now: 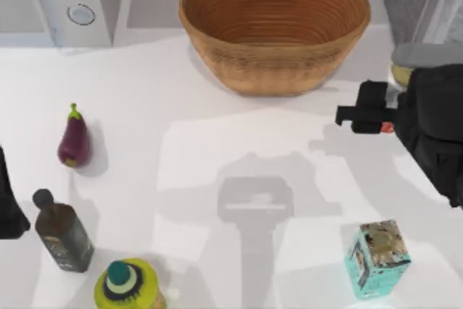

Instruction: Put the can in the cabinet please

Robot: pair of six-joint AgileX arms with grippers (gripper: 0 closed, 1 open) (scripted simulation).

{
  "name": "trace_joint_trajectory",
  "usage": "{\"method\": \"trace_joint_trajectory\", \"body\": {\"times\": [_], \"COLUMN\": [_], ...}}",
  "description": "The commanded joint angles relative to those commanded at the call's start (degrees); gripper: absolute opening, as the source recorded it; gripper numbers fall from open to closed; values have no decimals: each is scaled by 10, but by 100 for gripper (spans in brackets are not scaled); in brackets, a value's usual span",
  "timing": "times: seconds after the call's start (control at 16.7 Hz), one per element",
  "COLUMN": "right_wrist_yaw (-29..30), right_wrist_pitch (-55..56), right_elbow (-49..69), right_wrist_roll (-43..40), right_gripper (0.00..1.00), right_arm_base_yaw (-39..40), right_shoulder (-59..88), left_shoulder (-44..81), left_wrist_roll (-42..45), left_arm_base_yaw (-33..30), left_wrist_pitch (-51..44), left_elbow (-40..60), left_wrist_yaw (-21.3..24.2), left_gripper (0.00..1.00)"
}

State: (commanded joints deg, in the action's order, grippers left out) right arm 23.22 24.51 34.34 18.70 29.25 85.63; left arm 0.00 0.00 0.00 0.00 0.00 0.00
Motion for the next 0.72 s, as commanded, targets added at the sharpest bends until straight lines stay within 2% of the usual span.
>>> {"method": "trace_joint_trajectory", "body": {"times": [0.36, 0.72], "right_wrist_yaw": [31, 39], "right_wrist_pitch": [-198, -225], "right_elbow": [87, 106], "right_wrist_roll": [-16, -20], "right_gripper": [0, 0], "right_arm_base_yaw": [6, 10], "right_shoulder": [-59, -61], "left_shoulder": [0, 0], "left_wrist_roll": [0, 0], "left_arm_base_yaw": [0, 0], "left_wrist_pitch": [0, 0], "left_elbow": [0, 0], "left_wrist_yaw": [0, 0], "left_gripper": [100, 100]}}
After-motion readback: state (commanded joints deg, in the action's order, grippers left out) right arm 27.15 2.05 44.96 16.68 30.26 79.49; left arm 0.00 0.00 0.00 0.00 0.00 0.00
